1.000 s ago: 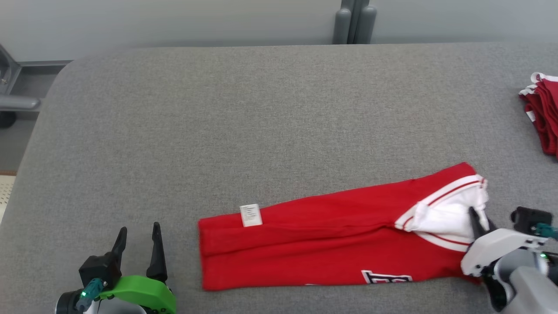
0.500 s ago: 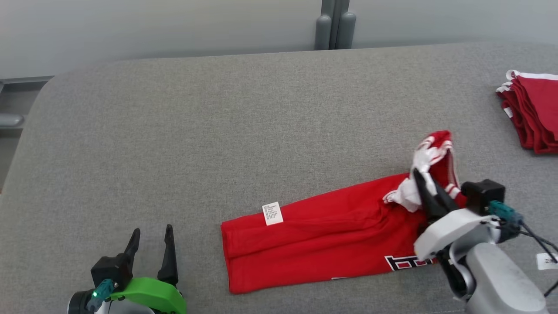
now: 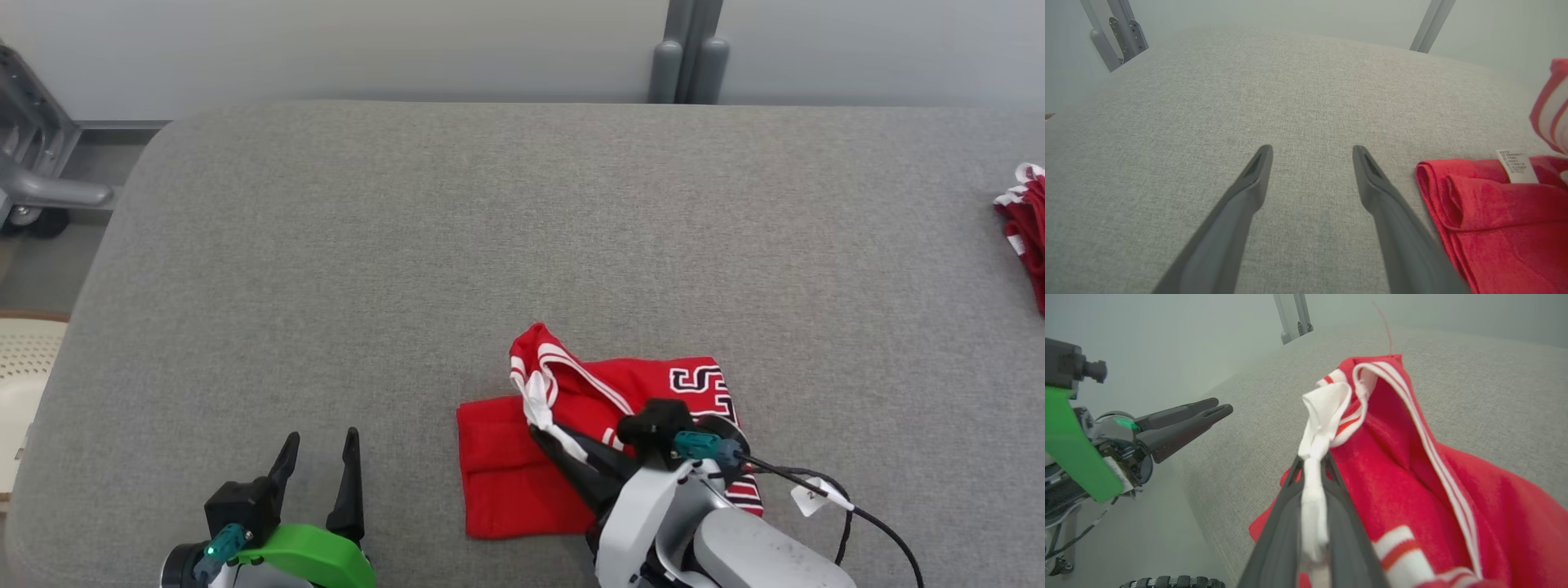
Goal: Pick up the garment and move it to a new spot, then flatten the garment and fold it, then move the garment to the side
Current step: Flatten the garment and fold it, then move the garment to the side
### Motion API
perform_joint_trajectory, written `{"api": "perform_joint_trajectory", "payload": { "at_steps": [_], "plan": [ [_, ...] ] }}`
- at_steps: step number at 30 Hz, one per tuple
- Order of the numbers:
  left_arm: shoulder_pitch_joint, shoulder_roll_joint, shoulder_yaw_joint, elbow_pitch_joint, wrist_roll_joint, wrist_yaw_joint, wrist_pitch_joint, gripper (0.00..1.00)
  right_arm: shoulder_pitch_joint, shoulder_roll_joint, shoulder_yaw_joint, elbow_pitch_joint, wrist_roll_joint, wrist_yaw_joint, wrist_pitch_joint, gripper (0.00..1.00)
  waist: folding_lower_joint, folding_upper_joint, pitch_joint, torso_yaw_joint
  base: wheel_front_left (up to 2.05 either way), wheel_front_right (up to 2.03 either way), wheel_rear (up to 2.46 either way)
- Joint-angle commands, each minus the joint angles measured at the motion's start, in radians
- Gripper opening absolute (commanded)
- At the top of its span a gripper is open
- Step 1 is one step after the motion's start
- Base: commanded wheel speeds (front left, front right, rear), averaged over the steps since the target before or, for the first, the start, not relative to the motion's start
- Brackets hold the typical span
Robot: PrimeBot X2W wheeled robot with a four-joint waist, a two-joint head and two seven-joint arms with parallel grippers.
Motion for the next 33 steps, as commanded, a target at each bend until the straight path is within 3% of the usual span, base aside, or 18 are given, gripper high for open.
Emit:
{"api": "perform_joint_trajectory", "payload": {
  "at_steps": [1,3,4,5,11,21,28,33],
  "plan": [
    [0.004,0.003,-0.003,0.001,-0.007,0.004,0.000,1.00,-0.024,0.012,0.026,0.023,-0.001,0.000,-0.001,0.00,0.0000,0.0000,0.008,0.050,0.00,0.00,0.00],
    [0.009,0.003,-0.007,0.007,-0.012,0.006,0.000,1.00,-0.059,0.033,0.063,0.106,-0.008,0.000,0.002,0.00,0.0000,0.0000,0.010,0.080,0.00,0.00,0.00],
    [0.009,0.003,-0.008,0.009,-0.013,0.006,0.000,1.00,-0.066,0.043,0.064,0.134,0.003,0.000,-0.007,0.21,0.0000,0.0000,0.011,0.087,0.00,0.00,0.00],
    [0.009,0.003,-0.007,0.009,-0.013,0.006,0.000,1.00,-0.079,0.051,0.066,0.157,0.005,0.000,-0.020,1.00,0.0000,0.0000,0.011,0.093,0.00,0.00,0.00],
    [0.018,0.003,0.008,0.001,-0.016,0.011,0.000,1.00,-0.106,0.070,0.001,0.225,0.057,0.000,-0.123,1.00,0.0000,0.0000,0.013,0.093,0.00,0.00,0.00],
    [0.012,0.003,0.013,-0.027,-0.012,0.014,0.000,1.00,0.040,-0.046,-0.286,0.209,0.055,0.000,-0.148,1.00,0.0000,0.0000,0.015,0.040,0.00,0.00,0.00],
    [0.006,0.003,0.006,-0.039,-0.003,0.010,0.000,1.00,0.106,-0.047,-0.273,0.236,0.083,0.000,-0.148,1.00,0.0000,0.0000,0.025,0.037,0.00,0.00,0.00],
    [-0.001,0.003,-0.001,-0.044,0.003,0.008,0.000,1.00,0.085,-0.028,-0.249,0.323,0.079,0.000,-0.129,1.00,0.0000,0.0000,0.026,0.053,0.00,0.00,0.00]
  ]
}}
